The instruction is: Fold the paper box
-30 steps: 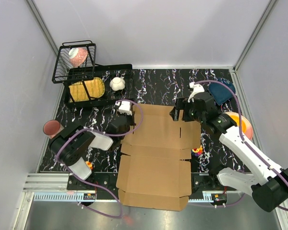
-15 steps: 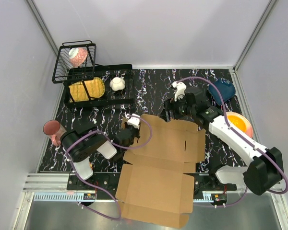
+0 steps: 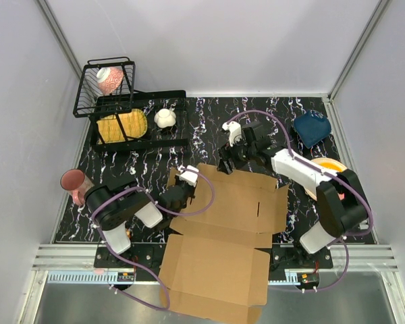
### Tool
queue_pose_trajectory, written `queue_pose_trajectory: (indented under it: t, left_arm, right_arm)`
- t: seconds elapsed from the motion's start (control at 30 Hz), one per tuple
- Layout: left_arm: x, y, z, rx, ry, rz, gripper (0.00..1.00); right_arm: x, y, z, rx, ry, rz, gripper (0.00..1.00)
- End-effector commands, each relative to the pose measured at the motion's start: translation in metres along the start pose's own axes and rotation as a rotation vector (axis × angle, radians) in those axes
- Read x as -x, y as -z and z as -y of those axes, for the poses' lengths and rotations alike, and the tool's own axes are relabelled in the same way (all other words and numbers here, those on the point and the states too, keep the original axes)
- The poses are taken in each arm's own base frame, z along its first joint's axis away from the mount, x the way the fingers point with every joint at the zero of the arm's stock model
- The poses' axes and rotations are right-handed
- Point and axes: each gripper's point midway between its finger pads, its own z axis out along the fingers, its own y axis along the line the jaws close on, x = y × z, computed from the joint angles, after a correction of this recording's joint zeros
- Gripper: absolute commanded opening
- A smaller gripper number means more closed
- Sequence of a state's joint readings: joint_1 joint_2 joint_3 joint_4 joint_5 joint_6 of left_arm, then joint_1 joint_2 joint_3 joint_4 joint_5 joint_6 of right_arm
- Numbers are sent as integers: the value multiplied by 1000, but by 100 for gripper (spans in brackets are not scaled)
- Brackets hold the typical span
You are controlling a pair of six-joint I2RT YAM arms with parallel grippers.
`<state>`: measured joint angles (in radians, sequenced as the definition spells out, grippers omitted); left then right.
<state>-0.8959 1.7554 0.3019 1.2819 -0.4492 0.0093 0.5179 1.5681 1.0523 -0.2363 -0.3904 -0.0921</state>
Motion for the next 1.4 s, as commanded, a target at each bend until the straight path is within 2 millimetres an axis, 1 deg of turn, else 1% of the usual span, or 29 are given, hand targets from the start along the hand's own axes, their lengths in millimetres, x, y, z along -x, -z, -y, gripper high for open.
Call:
queue_pose_trajectory:
  t: [0.0,0.07,0.1,0.13,0.17,0.2,0.3,0.43,0.57,0.63,0.67,0.7,0.8,0.83,0.87,0.93,0.97,1.07,1.13,1.27,1.3,1.37]
  left_arm:
    - [98,10,-6,15,126,367,0]
    - [99,11,-3,8,108,369,0]
    - [98,11,-2,4,102,366,0]
    - [98,11,1,-3,98,366,0]
    - [96,11,3,-5,91,362,0]
    - [97,11,6,-14,87,364,0]
    - [97,12,7,-12,65,365,0]
    - [99,13,5,-7,60,370,0]
    - [101,12,6,-3,67,373,0]
    - [101,12,5,-2,67,375,0]
    - [103,11,5,-2,70,377,0]
    - [103,12,6,-2,71,377,0]
    - [104,11,5,1,78,381,0]
    - [105,11,6,1,85,382,0]
    - [105,10,5,8,91,384,0]
    - [106,10,3,19,97,383,0]
    - [106,9,3,20,98,384,0]
    - [106,8,3,21,96,384,0]
    - [105,8,4,19,104,381,0]
    - [100,9,3,22,107,369,0]
    - [100,9,2,26,107,368,0]
    - [99,10,1,30,104,366,0]
  right_arm:
    - [20,-11,9,46,40,90,79]
    - [18,-18,12,56,40,76,79]
    - [22,-19,11,67,55,81,79]
    - [18,-25,12,78,52,66,79]
    - [21,-26,11,88,61,69,78]
    - [15,-33,11,109,56,48,78]
    - [6,-44,12,139,44,19,78]
    - [-5,-53,9,187,12,-11,76]
    - [-21,-61,11,185,-4,-54,73]
    - [-30,-63,12,176,-10,-73,69]
    - [-30,-63,12,174,-12,-70,67]
    - [-31,-64,12,174,-18,-73,61]
    - [-35,-67,12,166,-23,-86,49]
    - [-37,-68,10,169,-20,-93,42]
    - [-39,-69,8,168,-20,-99,40]
    - [-45,-72,4,172,-18,-118,40]
    - [-50,-73,-2,182,-15,-131,41]
    - [-59,-77,-10,196,-25,-147,49]
    - [-61,-78,-12,200,-23,-153,50]
    - [-58,-78,-8,169,-9,-153,40]
    - [-55,-77,-7,159,-2,-144,38]
    - [-52,-75,-3,134,11,-138,38]
